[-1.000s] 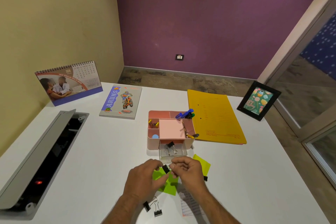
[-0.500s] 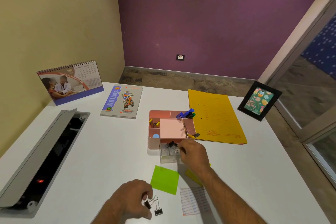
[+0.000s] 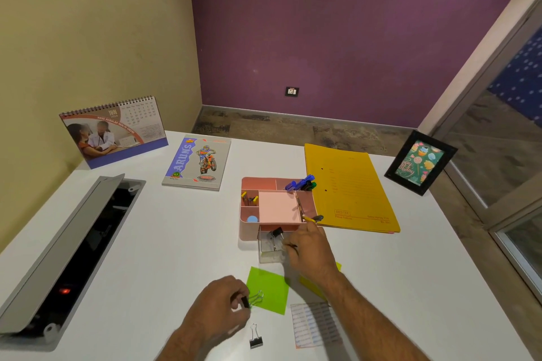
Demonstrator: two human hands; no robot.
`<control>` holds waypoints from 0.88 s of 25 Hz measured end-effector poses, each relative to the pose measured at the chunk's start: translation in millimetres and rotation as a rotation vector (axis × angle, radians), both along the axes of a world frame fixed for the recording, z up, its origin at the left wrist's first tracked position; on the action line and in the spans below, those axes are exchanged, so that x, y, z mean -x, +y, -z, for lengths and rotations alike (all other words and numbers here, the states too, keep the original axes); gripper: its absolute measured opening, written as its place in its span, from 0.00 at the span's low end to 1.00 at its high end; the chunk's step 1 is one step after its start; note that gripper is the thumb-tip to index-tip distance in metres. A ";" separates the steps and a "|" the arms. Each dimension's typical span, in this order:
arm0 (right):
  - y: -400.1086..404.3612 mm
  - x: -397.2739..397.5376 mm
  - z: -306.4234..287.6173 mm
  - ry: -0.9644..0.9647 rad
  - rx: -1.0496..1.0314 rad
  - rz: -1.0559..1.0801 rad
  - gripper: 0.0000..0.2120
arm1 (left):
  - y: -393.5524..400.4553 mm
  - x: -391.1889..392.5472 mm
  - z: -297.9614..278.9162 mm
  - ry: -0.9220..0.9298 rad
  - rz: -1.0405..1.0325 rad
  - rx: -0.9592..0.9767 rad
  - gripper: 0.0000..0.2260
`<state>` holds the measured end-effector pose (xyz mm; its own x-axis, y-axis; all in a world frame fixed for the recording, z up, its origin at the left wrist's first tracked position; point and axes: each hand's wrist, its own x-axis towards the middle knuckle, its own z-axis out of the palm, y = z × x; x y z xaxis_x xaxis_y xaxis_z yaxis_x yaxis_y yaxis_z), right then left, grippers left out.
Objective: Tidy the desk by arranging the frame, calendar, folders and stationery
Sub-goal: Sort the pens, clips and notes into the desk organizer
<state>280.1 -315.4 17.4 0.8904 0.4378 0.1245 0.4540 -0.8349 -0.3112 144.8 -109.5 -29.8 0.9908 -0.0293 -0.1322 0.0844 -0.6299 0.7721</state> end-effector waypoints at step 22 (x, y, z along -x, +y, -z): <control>-20.9 4.4 -15.3 0.194 -0.508 0.231 0.04 | -6.4 -0.8 -20.2 0.192 0.222 -0.202 0.27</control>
<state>275.6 -336.3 32.7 0.9830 0.1581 0.0931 0.1731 -0.6300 -0.7570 145.6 -115.9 -9.6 0.9197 -0.1952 -0.3408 0.0600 -0.7877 0.6132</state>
